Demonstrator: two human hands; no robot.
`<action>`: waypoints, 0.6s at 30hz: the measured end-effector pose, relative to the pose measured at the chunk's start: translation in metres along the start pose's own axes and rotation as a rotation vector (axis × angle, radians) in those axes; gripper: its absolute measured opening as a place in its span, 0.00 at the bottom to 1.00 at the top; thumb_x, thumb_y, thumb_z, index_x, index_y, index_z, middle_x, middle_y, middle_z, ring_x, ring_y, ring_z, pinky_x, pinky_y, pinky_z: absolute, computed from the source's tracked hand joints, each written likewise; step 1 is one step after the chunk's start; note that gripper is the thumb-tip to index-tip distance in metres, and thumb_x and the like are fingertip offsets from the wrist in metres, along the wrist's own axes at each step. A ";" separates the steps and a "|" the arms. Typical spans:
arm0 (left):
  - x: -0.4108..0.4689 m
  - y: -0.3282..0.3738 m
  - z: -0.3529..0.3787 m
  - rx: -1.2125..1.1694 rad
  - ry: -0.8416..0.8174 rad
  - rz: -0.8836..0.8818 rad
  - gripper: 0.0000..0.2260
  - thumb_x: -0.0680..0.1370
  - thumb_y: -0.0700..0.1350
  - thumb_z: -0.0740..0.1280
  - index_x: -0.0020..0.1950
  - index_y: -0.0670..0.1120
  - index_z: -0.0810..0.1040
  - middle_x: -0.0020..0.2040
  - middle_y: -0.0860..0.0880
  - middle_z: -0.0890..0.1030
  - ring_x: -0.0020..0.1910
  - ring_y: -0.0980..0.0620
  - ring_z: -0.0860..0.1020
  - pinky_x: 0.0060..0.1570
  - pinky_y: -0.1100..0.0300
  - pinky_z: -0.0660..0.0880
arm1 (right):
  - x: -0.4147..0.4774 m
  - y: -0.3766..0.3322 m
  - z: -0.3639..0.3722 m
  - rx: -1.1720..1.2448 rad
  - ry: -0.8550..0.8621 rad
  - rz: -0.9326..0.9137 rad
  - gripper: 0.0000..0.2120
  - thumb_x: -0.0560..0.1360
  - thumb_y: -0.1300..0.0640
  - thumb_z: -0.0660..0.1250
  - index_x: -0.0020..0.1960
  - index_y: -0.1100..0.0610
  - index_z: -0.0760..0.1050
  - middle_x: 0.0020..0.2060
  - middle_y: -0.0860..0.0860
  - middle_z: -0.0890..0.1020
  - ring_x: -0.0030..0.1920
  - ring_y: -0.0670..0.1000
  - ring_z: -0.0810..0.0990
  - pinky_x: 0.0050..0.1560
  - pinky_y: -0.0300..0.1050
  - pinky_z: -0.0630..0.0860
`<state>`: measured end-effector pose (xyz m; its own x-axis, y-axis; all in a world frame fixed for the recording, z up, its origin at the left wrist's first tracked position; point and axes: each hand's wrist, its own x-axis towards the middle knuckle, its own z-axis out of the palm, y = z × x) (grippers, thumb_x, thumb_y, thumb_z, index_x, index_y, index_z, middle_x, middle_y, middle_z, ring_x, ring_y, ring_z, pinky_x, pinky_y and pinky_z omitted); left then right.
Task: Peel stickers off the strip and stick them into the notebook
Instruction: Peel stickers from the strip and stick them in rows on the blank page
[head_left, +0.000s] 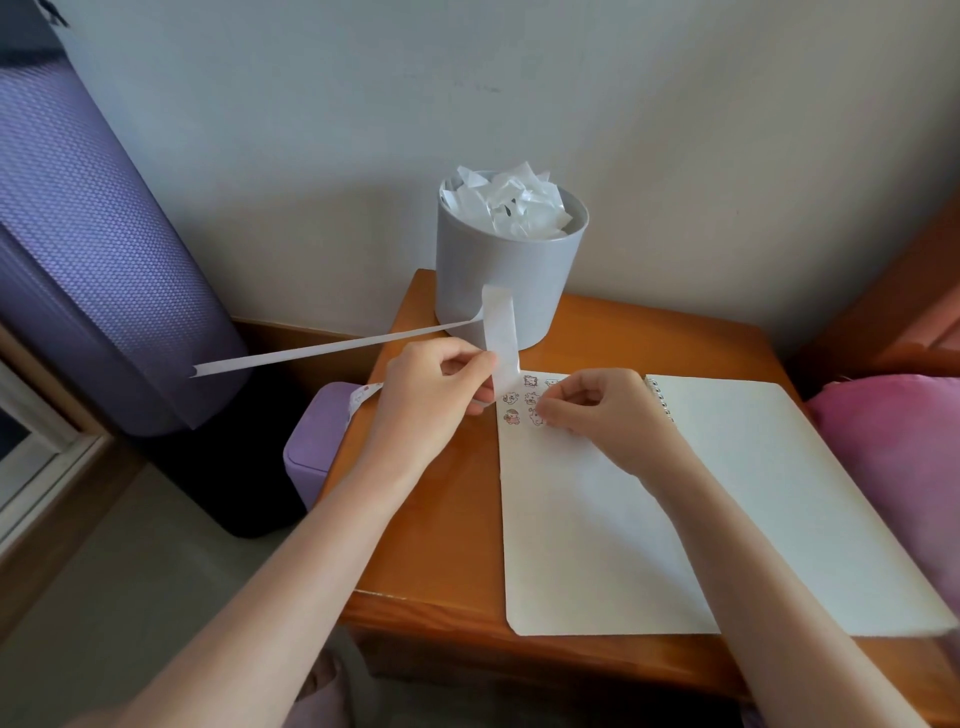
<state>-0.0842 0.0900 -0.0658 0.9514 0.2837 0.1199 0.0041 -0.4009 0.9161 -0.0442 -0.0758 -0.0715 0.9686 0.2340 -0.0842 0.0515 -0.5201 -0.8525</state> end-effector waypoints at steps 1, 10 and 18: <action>0.000 0.000 0.000 -0.001 -0.001 -0.001 0.06 0.78 0.47 0.65 0.50 0.47 0.79 0.38 0.54 0.79 0.33 0.60 0.80 0.28 0.78 0.71 | 0.000 0.000 0.001 -0.007 0.003 -0.001 0.03 0.72 0.60 0.71 0.42 0.60 0.82 0.41 0.56 0.85 0.38 0.52 0.78 0.38 0.45 0.71; -0.001 0.000 0.000 0.003 -0.011 0.004 0.03 0.78 0.47 0.65 0.47 0.50 0.77 0.36 0.57 0.78 0.31 0.66 0.78 0.27 0.78 0.69 | 0.003 0.004 0.005 -0.075 0.034 -0.040 0.03 0.72 0.61 0.71 0.43 0.60 0.81 0.37 0.54 0.84 0.36 0.49 0.78 0.38 0.42 0.72; 0.001 -0.001 0.001 -0.006 -0.026 0.011 0.03 0.78 0.47 0.65 0.48 0.49 0.77 0.36 0.57 0.78 0.31 0.70 0.77 0.27 0.78 0.70 | 0.004 0.006 0.006 -0.113 0.045 -0.061 0.03 0.72 0.60 0.70 0.42 0.59 0.81 0.37 0.54 0.84 0.37 0.50 0.79 0.39 0.43 0.73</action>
<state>-0.0831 0.0896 -0.0675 0.9592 0.2561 0.1200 -0.0082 -0.3988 0.9170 -0.0413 -0.0733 -0.0801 0.9726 0.2322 -0.0087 0.1352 -0.5962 -0.7914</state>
